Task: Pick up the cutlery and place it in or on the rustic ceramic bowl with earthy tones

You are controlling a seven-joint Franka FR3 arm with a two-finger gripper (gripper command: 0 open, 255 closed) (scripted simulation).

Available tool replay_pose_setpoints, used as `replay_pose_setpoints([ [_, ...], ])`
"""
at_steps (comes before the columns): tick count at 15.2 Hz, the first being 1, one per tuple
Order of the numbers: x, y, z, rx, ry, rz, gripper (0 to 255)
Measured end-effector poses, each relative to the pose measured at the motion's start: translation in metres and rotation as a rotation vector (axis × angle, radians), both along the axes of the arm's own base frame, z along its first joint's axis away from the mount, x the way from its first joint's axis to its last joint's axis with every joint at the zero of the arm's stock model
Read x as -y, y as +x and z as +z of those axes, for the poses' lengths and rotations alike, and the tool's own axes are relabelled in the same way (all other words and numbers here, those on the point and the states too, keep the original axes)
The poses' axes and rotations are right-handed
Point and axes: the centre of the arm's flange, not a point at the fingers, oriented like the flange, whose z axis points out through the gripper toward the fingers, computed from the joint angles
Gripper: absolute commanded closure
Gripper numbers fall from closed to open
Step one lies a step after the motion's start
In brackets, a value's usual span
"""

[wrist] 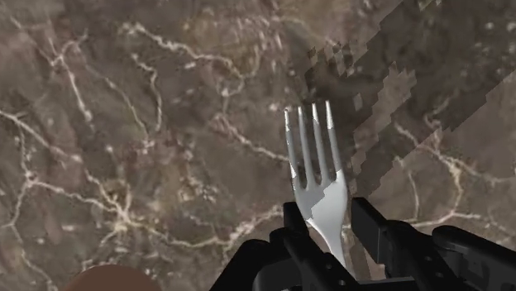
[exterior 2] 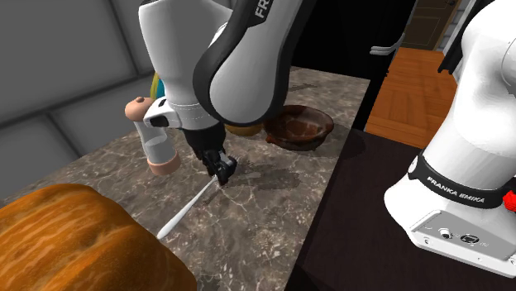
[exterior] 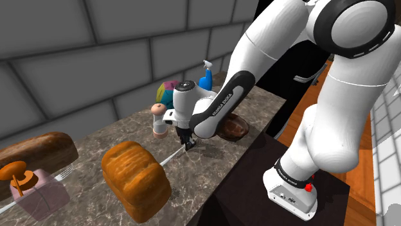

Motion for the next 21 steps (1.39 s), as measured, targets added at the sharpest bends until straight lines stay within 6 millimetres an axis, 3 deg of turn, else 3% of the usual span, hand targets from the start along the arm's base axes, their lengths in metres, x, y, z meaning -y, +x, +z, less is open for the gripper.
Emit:
replay_pose_setpoints([
  [21,0.002,0.001,0.109,0.001,0.001,-0.002,255],
])
